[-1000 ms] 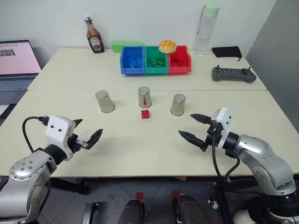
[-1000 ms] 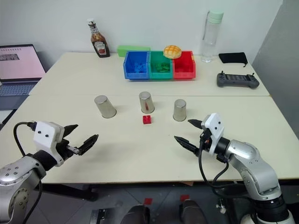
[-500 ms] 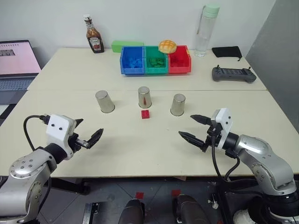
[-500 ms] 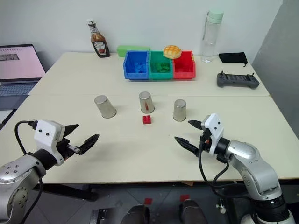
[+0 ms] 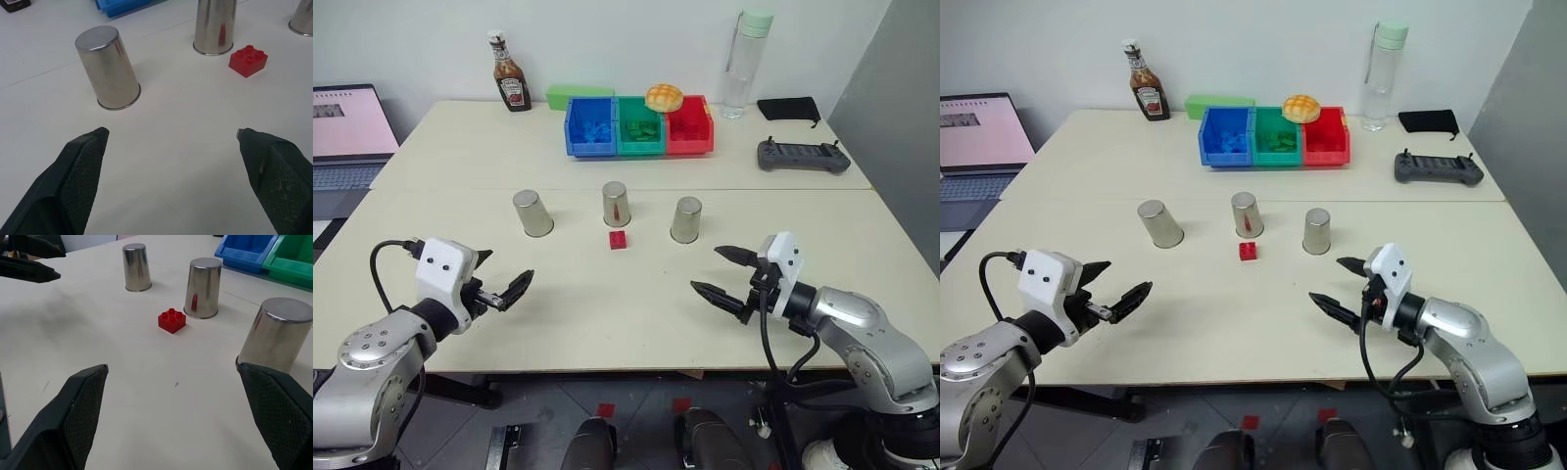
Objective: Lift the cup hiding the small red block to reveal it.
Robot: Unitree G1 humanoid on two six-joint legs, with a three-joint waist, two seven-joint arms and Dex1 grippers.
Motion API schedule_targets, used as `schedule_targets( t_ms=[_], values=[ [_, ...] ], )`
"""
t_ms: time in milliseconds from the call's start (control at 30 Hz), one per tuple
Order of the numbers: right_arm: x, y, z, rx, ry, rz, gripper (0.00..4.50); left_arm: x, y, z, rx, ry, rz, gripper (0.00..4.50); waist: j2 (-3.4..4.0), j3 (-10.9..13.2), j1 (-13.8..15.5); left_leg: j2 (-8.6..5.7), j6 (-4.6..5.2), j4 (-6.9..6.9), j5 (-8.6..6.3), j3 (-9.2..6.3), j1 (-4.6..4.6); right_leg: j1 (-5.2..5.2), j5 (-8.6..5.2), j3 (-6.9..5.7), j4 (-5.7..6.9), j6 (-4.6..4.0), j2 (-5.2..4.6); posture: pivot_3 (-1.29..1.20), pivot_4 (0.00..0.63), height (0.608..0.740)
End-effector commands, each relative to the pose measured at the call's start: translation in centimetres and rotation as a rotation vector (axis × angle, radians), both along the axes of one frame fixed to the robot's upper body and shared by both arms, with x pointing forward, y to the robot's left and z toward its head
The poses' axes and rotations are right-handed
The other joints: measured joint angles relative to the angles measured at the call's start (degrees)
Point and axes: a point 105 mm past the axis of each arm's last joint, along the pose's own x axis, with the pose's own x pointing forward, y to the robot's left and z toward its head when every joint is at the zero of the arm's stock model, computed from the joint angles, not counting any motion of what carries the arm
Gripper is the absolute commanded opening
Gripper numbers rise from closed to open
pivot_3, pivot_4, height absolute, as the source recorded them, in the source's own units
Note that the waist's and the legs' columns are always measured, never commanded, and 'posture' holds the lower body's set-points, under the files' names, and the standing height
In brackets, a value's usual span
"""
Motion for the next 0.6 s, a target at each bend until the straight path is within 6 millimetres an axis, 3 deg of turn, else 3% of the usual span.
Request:
schedule_targets(
  t_ms=[33, 600],
  values=[
    [-0.18, -0.21, 1.06, -0.001, -0.056, 0.002, 4.50, 0.15, -0.29, 0.71, 0.017, -0.026, -0.007, 4.47, 0.00, 0.00, 0.00, 0.00, 0.00, 0.00, 0.00, 0.00, 0.00, 0.00, 0.00, 0.00, 0.00, 0.00, 0.00, 0.00, 0.150, 0.740],
    [-0.21, -0.67, 0.71, -0.028, -0.046, -0.004, 4.50, -0.24, 0.27, 0.40, -0.022, 0.000, 0.016, 4.47, 0.00, 0.00, -0.01, 0.00, 0.00, 0.00, 0.00, 0.00, 0.01, 0.00, -0.01, 0.00, 0.00, 0.01, 0.00, 0.00, 0.150, 0.740]
  ],
)
